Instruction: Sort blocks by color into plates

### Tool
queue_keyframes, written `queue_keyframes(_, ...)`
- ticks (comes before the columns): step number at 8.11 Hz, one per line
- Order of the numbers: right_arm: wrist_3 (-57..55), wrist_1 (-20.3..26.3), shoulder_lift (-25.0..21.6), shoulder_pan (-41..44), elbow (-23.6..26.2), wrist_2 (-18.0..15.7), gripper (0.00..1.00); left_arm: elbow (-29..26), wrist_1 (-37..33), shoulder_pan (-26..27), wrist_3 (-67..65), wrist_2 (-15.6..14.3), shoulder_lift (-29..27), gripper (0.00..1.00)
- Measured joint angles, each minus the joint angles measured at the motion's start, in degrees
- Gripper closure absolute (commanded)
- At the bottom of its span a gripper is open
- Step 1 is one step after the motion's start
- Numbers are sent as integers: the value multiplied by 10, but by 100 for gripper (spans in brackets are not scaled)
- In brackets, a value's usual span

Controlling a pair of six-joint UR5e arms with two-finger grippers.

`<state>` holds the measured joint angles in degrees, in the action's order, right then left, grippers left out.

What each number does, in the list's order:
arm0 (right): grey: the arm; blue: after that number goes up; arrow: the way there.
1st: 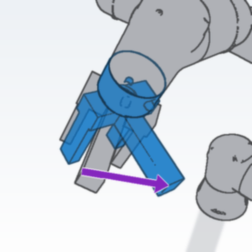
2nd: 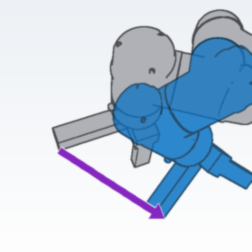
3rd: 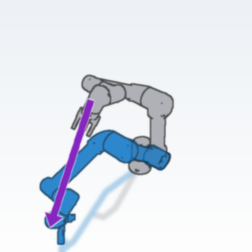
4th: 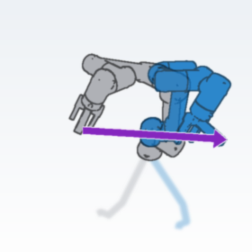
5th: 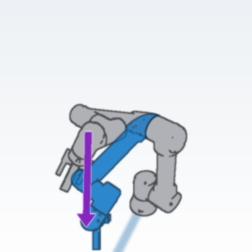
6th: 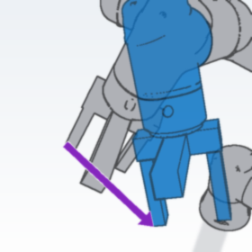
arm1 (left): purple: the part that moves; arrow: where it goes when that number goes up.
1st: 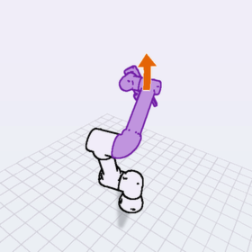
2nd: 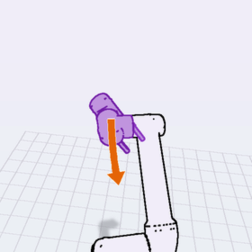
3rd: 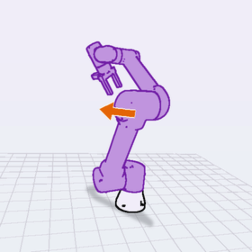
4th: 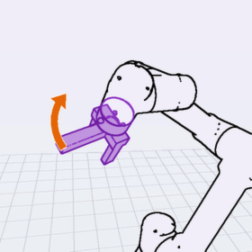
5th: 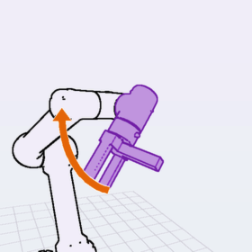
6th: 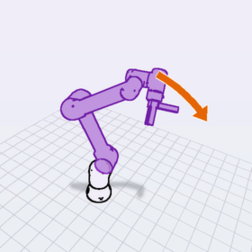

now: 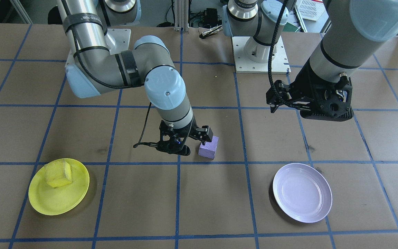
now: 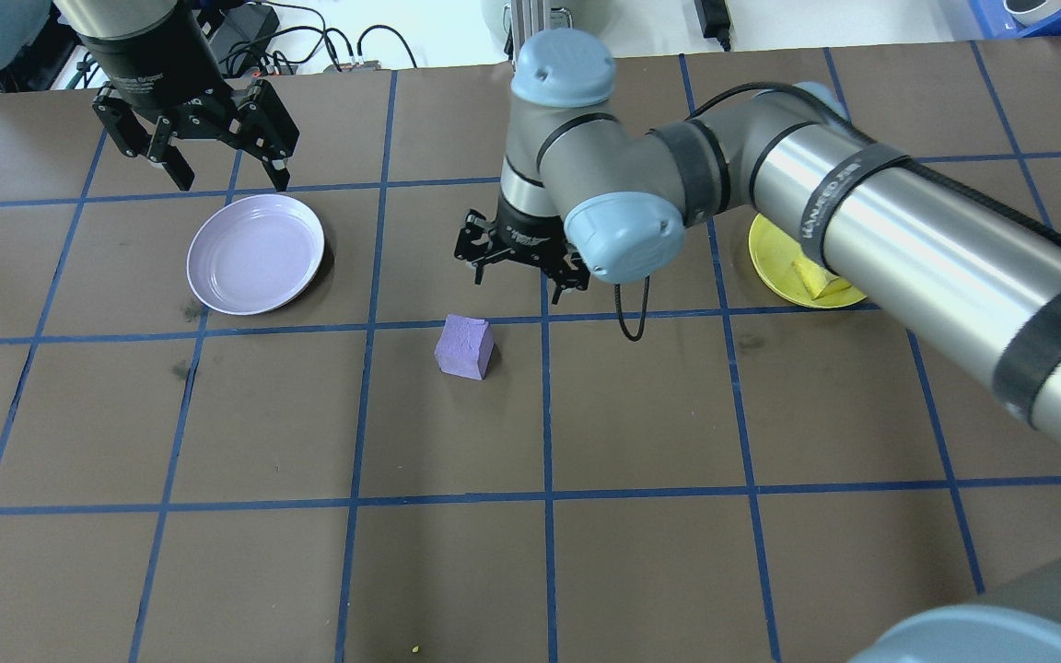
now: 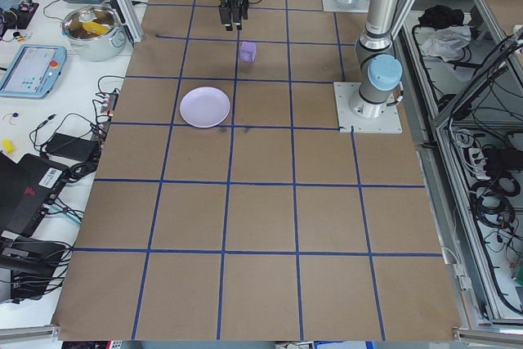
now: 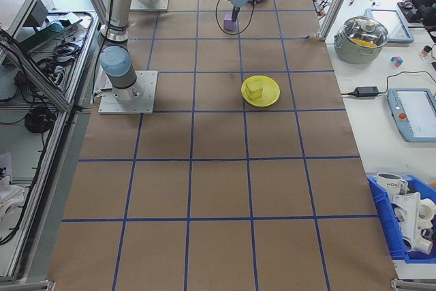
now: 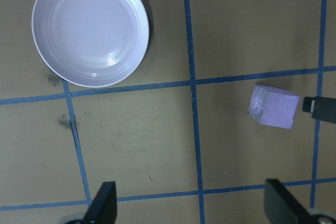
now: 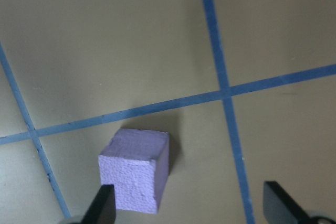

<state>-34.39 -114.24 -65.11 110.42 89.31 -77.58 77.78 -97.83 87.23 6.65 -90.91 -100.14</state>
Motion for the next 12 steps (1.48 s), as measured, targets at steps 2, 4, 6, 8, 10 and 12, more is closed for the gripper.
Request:
queue_keyframes(2,117,39,-37,-71,-1,-22,0,3,0,14,-25,1,-9,5)
queue_keyframes(4,253,67,-76,-139,-1,-67,0,31,30,56,-42,6,-21,18)
queue_keyframes(6,363,74,-108,-184,-1,-124,0,93,99,87,-63,8,-28,0)
queue_keyframes(8,421,76,-127,-209,-4,-143,0,174,202,126,-76,8,-31,0)
queue_keyframes(10,415,79,-151,-215,-2,-143,0,221,289,145,-83,8,-49,0)
queue_keyframes(12,383,85,-166,-216,3,-146,0,232,311,150,-71,9,-66,0)
